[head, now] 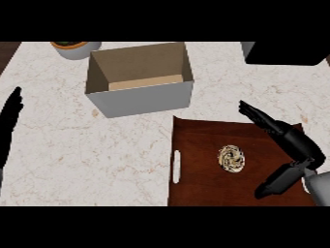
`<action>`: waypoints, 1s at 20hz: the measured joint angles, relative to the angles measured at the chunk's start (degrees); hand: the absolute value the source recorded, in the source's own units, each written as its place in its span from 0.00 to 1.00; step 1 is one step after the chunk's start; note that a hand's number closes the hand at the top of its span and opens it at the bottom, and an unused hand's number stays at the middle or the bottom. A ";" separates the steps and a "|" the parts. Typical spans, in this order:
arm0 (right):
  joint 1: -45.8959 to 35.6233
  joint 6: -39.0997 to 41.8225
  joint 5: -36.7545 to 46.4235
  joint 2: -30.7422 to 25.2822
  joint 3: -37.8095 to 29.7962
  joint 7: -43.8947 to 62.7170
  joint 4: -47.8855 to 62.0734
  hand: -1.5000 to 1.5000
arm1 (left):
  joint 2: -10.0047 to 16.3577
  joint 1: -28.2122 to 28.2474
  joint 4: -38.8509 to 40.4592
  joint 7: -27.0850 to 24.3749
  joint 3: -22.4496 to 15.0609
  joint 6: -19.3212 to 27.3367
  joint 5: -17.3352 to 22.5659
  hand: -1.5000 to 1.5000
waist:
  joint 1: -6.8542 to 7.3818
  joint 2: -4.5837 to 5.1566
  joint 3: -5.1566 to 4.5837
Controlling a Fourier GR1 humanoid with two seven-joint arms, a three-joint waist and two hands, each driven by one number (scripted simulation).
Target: Pick the cupcake from the tray and place it in the cardboard box
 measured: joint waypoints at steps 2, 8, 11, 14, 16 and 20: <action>-0.08 3.44 1.69 -1.36 0.00 -8.38 4.77 0.00 | 0.19 0.19 1.35 -0.61 0.18 0.03 -0.64 0.50 | -0.03 -0.06 0.01; -5.16 -2.62 15.16 -6.69 2.59 -19.89 13.45 0.00 | -0.63 -0.58 4.06 -1.43 -0.08 0.10 -1.91 0.50 | 0.02 -0.31 -0.08; -9.26 -4.84 21.95 -8.41 5.62 -21.10 16.51 0.00 | -0.75 -0.40 4.54 -1.89 -0.03 -0.36 -2.08 0.50 | 0.31 -0.46 -0.15; -13.56 -4.83 27.12 -9.71 8.63 -21.36 18.75 0.00 | -1.65 -0.20 4.51 -2.05 -0.42 0.29 -3.02 0.50 | 0.17 -0.64 -0.21; -15.52 -4.95 30.68 -10.27 10.86 -21.18 19.94 0.00 | -1.73 -0.11 4.87 -2.05 -0.11 0.20 -3.20 0.50 | -0.05 -0.73 -0.24; -20.37 -3.99 37.27 -8.19 15.23 -18.04 21.85 0.00 | -1.81 0.73 5.67 -3.44 0.74 -0.22 -3.41 0.50 | -0.23 -0.86 -0.30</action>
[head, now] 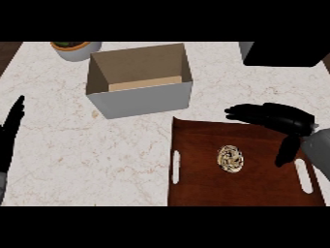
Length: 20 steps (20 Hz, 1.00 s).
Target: Pick the cupcake from the tray and place it in the cardboard box
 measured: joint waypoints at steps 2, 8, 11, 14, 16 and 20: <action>-1.62 0.79 2.70 1.63 1.53 0.84 1.68 0.00 | -0.31 -0.76 0.61 0.26 0.35 -0.14 -0.36 0.50 | -0.29 -0.03 0.00; -2.66 2.33 9.15 5.41 2.94 3.80 3.04 0.00 | -1.14 -1.23 2.32 -0.56 2.35 -1.21 -1.44 0.50 | -1.00 -0.19 -0.01; -2.88 2.59 12.21 7.01 2.04 4.07 3.83 0.00 | -2.00 -1.78 1.53 1.02 2.76 -1.59 -2.63 0.50 | -1.14 -0.23 0.01; -1.90 3.02 14.47 7.86 0.93 4.07 2.86 0.00 | -2.27 -1.31 1.08 0.78 4.03 -2.71 -3.09 0.50 | -1.27 -0.28 0.01; -1.74 3.36 16.10 9.16 0.21 4.52 2.86 0.00 | -2.54 -1.23 2.18 -0.63 5.09 -3.45 -3.45 0.50 | -1.30 -0.27 0.01; 0.20 3.94 18.85 10.49 -1.37 4.68 1.65 0.00 | -3.26 -0.49 0.59 0.31 6.38 -4.35 -4.54 0.50 | -1.36 -0.30 0.00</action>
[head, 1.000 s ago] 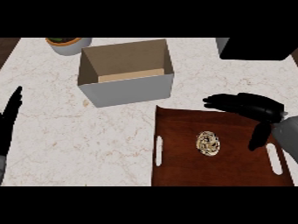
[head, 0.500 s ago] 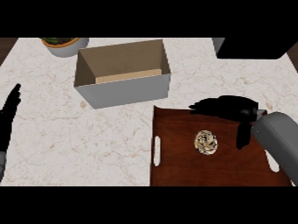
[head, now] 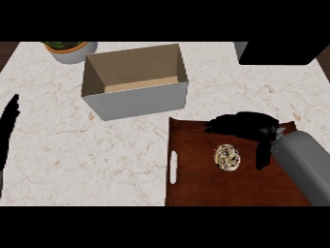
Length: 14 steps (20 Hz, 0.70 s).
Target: Pick the cupcake from the tray and place it in the cardboard box
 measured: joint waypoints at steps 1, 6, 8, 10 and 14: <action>0.11 0.38 0.16 0.14 -0.41 -0.28 -0.48 0.00 | -0.48 -0.07 0.55 -0.33 0.06 0.10 -0.54 0.50 | -0.03 0.00 0.01; 0.73 1.45 0.90 1.18 -1.26 -1.10 -1.63 0.00 | -0.82 -0.32 0.55 -0.42 1.52 -1.23 -1.17 0.50 | -0.04 0.01 -0.01; 1.46 1.91 0.64 0.53 -1.31 -1.48 -3.55 0.00 | -0.99 -1.46 1.80 -0.70 1.99 -1.62 -1.41 0.50 | -0.18 0.00 -0.01; 3.27 2.42 0.26 0.54 -1.13 -0.70 -6.97 0.00 | -0.93 -1.53 1.70 -0.27 2.49 -2.01 -1.60 0.50 | -0.30 -0.06 -0.01; 5.46 3.09 0.77 0.52 -0.66 0.37 -10.50 0.00 | -2.03 0.08 -0.14 0.33 2.56 -2.21 -2.33 0.50 | -0.18 -0.06 -0.02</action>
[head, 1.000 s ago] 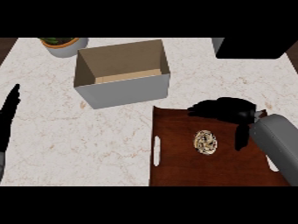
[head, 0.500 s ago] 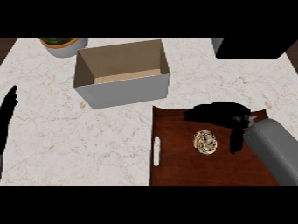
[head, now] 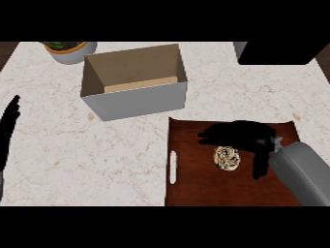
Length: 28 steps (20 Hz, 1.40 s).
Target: Pick the cupcake from the tray and place it in the cardboard box
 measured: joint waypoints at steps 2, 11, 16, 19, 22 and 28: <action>0.26 0.94 0.90 -0.58 0.16 1.05 -1.55 0.00 | -0.20 -0.93 1.66 -0.81 0.56 -0.16 -0.50 0.50 | -0.05 0.02 0.00; 2.87 1.36 7.35 2.74 0.85 5.16 -0.22 1.00 | -1.59 -0.11 -1.35 0.64 1.56 -1.22 -2.20 0.50 | 0.20 0.08 0.02; 2.88 -5.67 10.14 6.57 -0.88 5.11 2.09 1.00 | -2.50 0.46 -2.35 1.06 1.64 -1.13 -3.44 0.50 | 0.19 -0.08 -0.15; 2.26 -9.80 11.38 8.90 -2.08 4.71 4.10 1.00 | -1.94 0.88 -2.73 0.75 2.56 -2.31 -3.10 0.50 | 0.25 -0.13 -0.25; 2.44 -13.25 12.66 10.69 -3.54 6.72 4.61 1.00 | -2.50 0.47 -2.30 1.06 2.62 -2.10 -3.55 0.50 | -0.01 -0.27 -0.45; 7.96 -17.48 11.73 15.55 -15.45 31.35 2.60 1.00 | -2.16 2.66 -1.67 1.13 4.36 -0.88 -3.49 0.50 | -4.66 -1.73 -0.80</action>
